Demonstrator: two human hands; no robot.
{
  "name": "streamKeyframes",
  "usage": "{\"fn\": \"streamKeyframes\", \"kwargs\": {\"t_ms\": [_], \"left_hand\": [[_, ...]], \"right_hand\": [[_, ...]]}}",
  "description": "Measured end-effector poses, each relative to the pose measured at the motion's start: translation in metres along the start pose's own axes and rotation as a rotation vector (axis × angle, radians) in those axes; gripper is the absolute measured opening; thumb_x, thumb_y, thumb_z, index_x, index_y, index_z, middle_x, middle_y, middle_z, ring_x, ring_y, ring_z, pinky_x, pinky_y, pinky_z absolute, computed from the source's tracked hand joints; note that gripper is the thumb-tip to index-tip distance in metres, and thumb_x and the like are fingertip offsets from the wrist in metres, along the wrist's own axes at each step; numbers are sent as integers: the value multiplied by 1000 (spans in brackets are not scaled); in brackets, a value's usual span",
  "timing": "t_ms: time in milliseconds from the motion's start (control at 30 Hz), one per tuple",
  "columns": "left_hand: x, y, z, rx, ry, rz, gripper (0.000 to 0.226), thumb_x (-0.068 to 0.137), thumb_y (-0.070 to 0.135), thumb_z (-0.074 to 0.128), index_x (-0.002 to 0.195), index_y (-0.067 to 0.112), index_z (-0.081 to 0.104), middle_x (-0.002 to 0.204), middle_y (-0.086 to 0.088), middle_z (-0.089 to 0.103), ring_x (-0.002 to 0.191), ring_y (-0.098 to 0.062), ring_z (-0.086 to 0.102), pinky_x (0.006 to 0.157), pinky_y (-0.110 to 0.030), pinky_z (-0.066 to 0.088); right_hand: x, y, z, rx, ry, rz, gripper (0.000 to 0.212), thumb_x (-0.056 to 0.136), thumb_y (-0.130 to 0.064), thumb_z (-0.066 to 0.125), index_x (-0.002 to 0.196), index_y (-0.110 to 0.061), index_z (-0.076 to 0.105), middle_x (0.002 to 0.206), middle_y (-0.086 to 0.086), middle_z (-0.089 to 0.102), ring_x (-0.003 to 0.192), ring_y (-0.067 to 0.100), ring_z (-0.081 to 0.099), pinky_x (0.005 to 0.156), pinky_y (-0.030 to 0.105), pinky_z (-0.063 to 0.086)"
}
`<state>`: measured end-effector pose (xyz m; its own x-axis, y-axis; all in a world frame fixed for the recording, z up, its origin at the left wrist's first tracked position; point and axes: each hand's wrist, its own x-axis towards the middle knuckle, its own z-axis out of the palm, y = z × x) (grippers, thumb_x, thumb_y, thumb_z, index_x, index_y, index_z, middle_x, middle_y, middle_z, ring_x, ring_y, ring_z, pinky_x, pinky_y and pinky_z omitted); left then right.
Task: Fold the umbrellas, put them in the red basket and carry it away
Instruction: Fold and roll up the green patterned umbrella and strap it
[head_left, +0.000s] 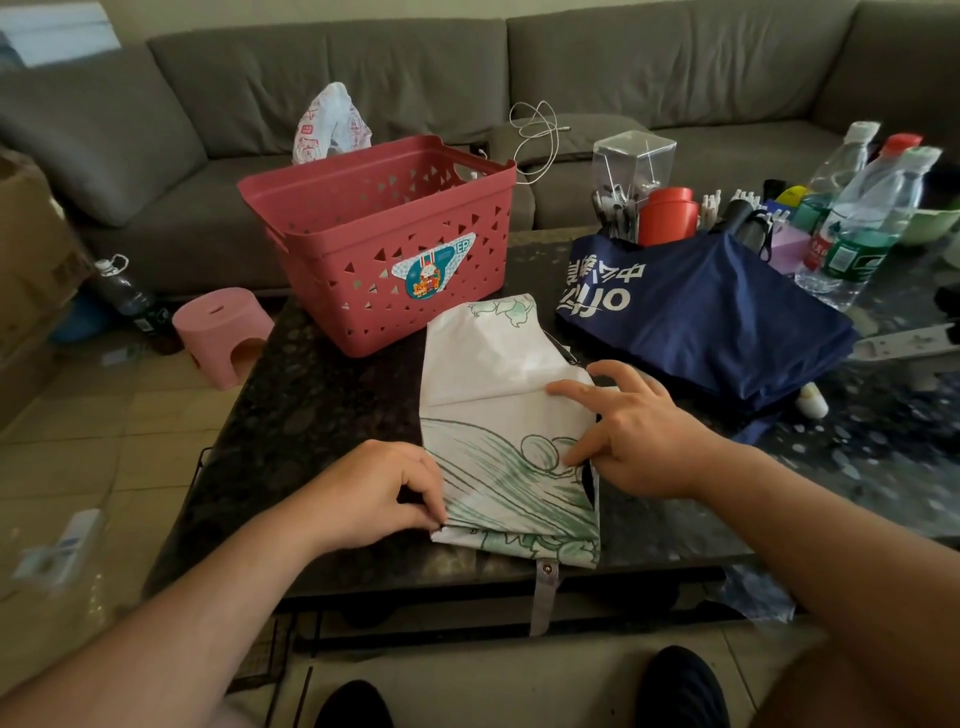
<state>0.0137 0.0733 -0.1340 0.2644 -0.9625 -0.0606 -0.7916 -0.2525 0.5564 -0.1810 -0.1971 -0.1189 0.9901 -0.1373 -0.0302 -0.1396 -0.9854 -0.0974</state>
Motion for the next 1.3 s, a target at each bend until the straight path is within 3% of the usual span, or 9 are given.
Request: {"fn": "streamKeyframes", "kwargs": {"t_ms": [133,233,367,467,567,767,900,1067,1300], "left_hand": [[1,3,0,19,-39,-7,13,80,23,91,84,33,85,102,18,74,105,5,65,96,-14,48],[2,4,0,46,-67,1,11,81,25,90,84,35,84,103,18,73,106,5,64,95,-13,47],[4,2,0,77,-98,12,11,81,27,89,84,36,83,102,20,71,107,4,63,94,-12,47],[5,2,1,137,-119,36,11,80,30,89,83,37,82,99,22,70,104,3,62,93,-14,46],[8,8,-3,284,-167,3,9,80,40,75,84,47,76,100,27,68,106,2,54,100,-22,40],[39,21,11,222,261,25,31,91,23,62,116,36,74,111,18,68,106,-6,55,93,-26,46],[51,7,38,242,196,29,16,97,32,69,112,30,70,114,16,59,113,-10,51,99,-36,49],[48,-7,39,282,145,52,29,101,38,65,129,32,67,117,12,57,118,-13,50,103,-35,47],[38,-7,39,410,30,39,51,107,46,47,158,49,38,128,12,38,121,-11,35,106,-33,43]], "right_hand": [[5,-15,-3,47,243,-5,34,82,-29,51,95,-42,80,155,-18,46,148,29,27,115,61,30],[20,-33,1,96,493,-81,39,84,-30,49,111,-29,76,141,-5,61,137,32,48,105,55,45],[33,-60,25,-1,256,16,65,96,-54,44,155,-30,37,166,2,33,153,36,25,118,57,30],[28,-61,52,-57,74,109,73,98,-73,23,162,-44,2,174,0,-6,158,40,-8,125,59,0],[27,-60,62,-85,39,118,74,97,-76,13,161,-47,-10,172,-3,-23,155,37,-25,123,62,-15],[30,-60,65,-99,23,130,75,97,-76,11,161,-47,-13,171,-4,-27,154,37,-29,121,65,-15],[27,-55,66,-113,15,107,74,97,-76,11,161,-48,-12,169,-6,-31,154,33,-32,123,63,-14],[13,-25,69,-50,92,-7,63,101,-67,28,161,-49,17,173,-1,-21,158,28,-23,126,55,-6],[5,-22,57,-149,-20,47,61,103,-67,18,161,-54,3,168,-5,-34,153,28,-36,122,69,-6]]}}
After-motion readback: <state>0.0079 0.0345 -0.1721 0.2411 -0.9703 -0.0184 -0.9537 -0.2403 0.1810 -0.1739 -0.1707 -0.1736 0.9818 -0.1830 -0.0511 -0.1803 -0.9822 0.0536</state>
